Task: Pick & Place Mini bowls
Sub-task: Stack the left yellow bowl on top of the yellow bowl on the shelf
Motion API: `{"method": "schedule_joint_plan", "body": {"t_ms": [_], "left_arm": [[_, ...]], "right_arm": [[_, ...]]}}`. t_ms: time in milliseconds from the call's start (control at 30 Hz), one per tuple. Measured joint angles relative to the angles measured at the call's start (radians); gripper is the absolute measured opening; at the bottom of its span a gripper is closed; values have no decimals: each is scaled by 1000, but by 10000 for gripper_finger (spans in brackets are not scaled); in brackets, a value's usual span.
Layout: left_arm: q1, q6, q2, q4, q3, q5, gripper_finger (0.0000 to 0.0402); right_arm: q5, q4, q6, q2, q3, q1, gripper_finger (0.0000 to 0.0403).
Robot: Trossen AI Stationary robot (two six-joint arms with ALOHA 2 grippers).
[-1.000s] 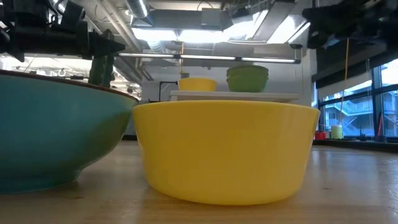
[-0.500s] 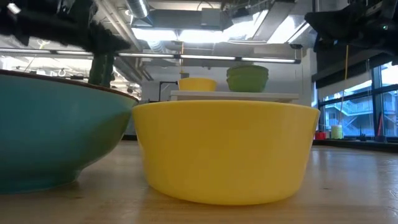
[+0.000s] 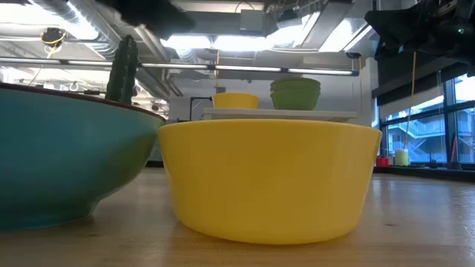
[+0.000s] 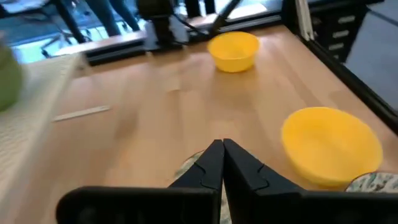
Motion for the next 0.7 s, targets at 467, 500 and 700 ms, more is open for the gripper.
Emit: {"method": "schedule_joint_plan", "body": {"t_ms": [467,500,700], "left_arm": [[-234,-29,543,46,382,-11,7],[-242,-54,575,39,409,-14,8],[-286,-165,776,-233,629,-66,39]], "right_arm": [[-107,0,97,2,0,0,11],[-101,-8,110,3,0,0,11],[-80,-115,88,25,0,16,11]]}}
